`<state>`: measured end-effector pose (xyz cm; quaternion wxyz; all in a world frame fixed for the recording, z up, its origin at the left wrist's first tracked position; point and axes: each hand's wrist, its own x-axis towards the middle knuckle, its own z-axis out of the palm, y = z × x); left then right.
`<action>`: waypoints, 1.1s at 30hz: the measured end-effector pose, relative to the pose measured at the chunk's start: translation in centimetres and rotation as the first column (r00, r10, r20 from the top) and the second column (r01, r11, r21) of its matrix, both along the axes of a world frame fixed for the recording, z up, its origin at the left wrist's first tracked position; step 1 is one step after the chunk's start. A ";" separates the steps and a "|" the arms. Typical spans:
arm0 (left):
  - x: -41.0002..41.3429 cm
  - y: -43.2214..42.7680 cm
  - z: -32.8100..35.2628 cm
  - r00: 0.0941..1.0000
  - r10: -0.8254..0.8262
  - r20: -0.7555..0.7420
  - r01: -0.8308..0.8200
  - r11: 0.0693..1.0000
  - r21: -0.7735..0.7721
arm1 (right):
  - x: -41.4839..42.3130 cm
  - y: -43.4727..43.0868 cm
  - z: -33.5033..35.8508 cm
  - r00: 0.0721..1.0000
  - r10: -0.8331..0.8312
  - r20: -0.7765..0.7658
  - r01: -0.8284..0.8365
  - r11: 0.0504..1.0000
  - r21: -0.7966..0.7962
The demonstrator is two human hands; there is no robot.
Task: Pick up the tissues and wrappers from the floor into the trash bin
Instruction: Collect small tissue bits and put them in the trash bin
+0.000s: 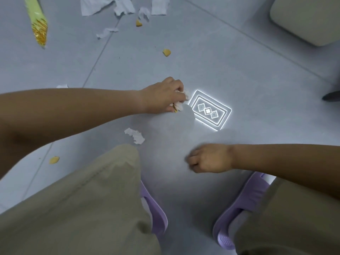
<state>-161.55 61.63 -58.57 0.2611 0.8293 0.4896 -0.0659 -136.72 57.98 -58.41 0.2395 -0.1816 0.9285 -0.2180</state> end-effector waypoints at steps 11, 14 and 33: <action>1.3 -0.7 0.6 0.998 0.050 -0.044 -0.052 0.998 -0.043 | -2.8 4.8 -0.1 0.971 -0.230 0.067 0.223 0.970 0.102; 1.8 -0.6 0.5 0.995 0.064 -0.082 -0.063 0.998 0.008 | -3.0 5.1 0.1 0.967 -0.249 0.055 0.241 0.963 0.119; -6.7 -4.3 0.7 0.951 0.308 0.037 -0.303 0.948 -0.096 | -11.2 2.7 2.1 0.900 -0.431 0.062 0.436 0.888 -0.149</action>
